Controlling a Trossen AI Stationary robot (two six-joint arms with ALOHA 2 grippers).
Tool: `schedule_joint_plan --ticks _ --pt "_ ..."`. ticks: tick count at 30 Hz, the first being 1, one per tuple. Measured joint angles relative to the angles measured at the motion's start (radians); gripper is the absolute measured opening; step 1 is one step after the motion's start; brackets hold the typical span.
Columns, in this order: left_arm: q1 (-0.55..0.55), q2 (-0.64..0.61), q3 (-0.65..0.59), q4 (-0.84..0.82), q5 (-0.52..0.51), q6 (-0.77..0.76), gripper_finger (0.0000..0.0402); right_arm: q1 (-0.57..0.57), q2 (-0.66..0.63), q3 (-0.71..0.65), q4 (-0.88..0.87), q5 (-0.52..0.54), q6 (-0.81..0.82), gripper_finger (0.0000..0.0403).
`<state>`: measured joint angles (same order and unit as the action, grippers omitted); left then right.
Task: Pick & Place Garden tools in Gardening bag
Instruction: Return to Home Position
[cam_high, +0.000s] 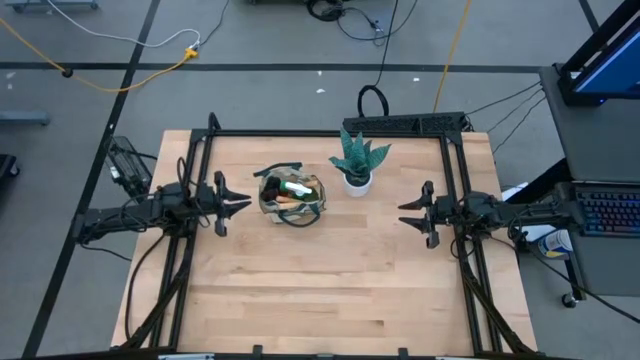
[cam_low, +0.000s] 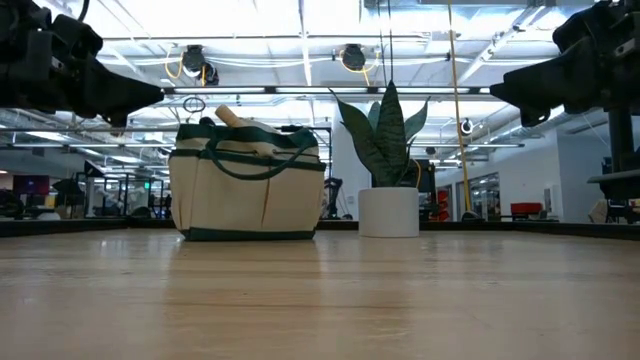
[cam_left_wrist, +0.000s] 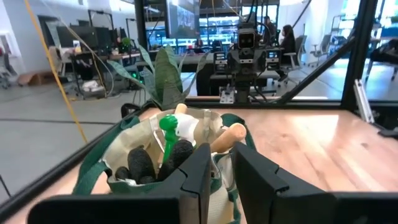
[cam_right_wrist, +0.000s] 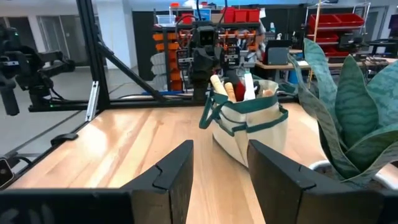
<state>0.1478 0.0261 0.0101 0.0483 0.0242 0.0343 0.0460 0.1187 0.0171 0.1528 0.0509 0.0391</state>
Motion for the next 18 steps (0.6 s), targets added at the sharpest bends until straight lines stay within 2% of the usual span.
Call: schedule_joint_plan --ticks 5,18 --pt "0.0 0.0 0.0 0.0 0.0 0.042 0.0069 0.0 0.0 -0.001 0.0 0.0 0.001 0.0141" --pt "0.0 0.0 0.0 0.0 0.0 0.039 0.0069 0.0 0.0 -0.002 0.0 0.0 0.001 0.0141"
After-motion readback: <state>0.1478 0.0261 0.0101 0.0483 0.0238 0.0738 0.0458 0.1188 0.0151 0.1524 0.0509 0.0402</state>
